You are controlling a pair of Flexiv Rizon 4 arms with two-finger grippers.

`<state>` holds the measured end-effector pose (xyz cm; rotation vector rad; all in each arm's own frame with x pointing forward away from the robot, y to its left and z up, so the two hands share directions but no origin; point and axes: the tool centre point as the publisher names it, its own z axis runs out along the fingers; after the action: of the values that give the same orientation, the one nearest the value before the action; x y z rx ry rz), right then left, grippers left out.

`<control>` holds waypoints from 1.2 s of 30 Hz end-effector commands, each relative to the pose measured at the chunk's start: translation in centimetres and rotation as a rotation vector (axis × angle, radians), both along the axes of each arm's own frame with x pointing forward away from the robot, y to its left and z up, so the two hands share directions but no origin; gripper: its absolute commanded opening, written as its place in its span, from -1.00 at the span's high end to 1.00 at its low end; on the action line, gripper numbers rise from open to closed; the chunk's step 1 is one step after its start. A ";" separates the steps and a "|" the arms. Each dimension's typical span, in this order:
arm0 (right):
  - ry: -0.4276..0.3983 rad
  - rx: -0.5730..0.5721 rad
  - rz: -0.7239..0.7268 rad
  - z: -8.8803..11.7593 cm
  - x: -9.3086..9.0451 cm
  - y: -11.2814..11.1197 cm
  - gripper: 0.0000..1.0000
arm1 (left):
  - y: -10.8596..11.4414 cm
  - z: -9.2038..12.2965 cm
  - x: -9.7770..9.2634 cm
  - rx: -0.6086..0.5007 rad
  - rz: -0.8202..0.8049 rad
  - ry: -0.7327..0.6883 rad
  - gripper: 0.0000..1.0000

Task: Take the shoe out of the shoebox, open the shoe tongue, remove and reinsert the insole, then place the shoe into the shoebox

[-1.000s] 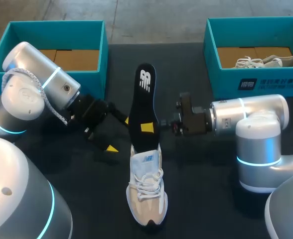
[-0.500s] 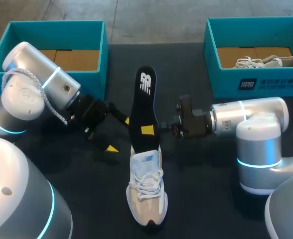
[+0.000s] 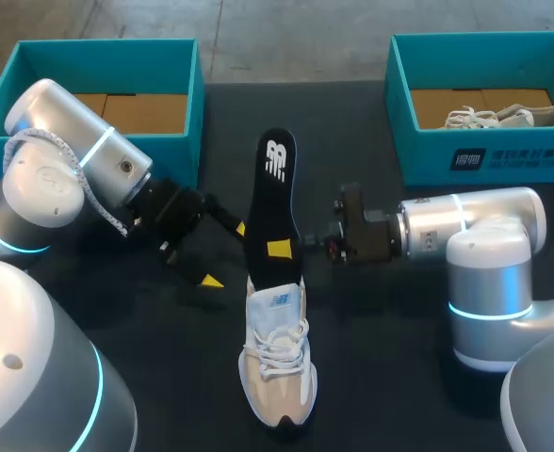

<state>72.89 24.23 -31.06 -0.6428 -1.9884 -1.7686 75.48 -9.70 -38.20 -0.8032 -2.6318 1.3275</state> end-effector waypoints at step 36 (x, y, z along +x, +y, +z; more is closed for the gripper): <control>0.004 -0.002 -0.014 -0.4 -1.1 0.5 1.00 | 0.2 0.3 -1.3 0.035 0.054 -0.044 -1.00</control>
<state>72.06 24.62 -31.43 -0.6562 -1.9840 -1.7720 74.65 -9.62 -38.13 -0.7736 -2.7101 1.2948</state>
